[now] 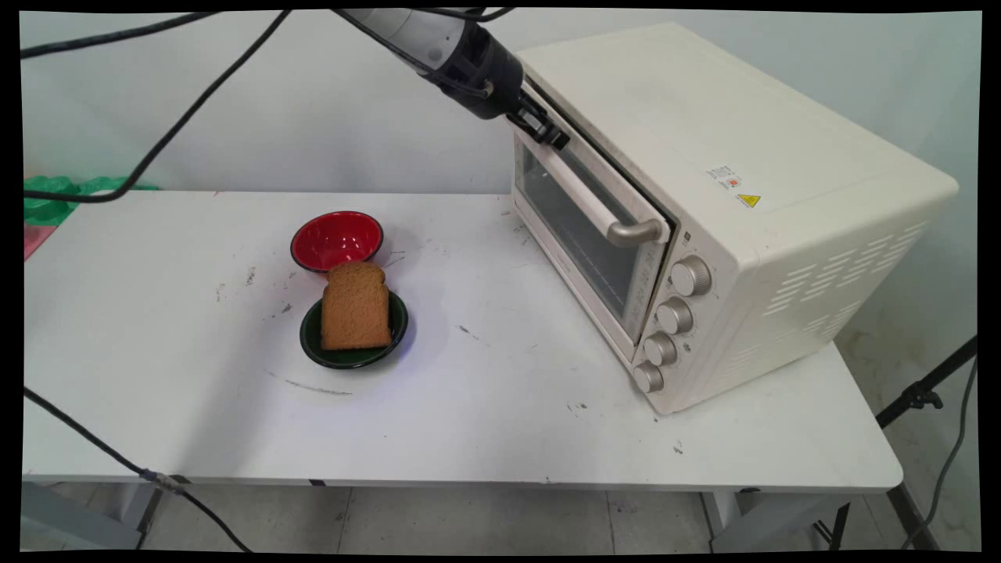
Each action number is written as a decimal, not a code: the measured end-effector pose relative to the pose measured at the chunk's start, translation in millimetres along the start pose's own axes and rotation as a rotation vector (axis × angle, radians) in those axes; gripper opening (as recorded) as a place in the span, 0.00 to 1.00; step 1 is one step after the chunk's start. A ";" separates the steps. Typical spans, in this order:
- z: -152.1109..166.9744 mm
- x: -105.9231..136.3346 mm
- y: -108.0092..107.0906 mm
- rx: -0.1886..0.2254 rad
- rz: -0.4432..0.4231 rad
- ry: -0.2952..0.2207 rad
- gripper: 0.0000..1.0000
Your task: Open the oven
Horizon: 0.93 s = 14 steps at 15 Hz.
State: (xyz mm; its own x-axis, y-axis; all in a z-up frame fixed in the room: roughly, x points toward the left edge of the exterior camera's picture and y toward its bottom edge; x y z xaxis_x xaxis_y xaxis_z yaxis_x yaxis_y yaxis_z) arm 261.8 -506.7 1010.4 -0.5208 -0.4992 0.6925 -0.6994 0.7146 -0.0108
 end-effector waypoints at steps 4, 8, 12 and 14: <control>-6.1 -11.7 -0.1 -0.001 0.001 -0.015 0.00; -15.3 -28.4 0.6 -0.007 0.008 -0.034 0.00; -24.6 -44.6 2.0 -0.016 0.019 -0.050 0.00; -28.5 -53.6 2.1 -0.022 0.024 -0.056 0.00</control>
State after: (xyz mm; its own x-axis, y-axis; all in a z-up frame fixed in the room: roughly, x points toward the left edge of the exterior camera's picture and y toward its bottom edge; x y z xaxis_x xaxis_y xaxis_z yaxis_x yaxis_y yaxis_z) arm 302.2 -464.4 993.8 -0.5640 -0.5082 0.6509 -0.6760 0.7368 -0.0105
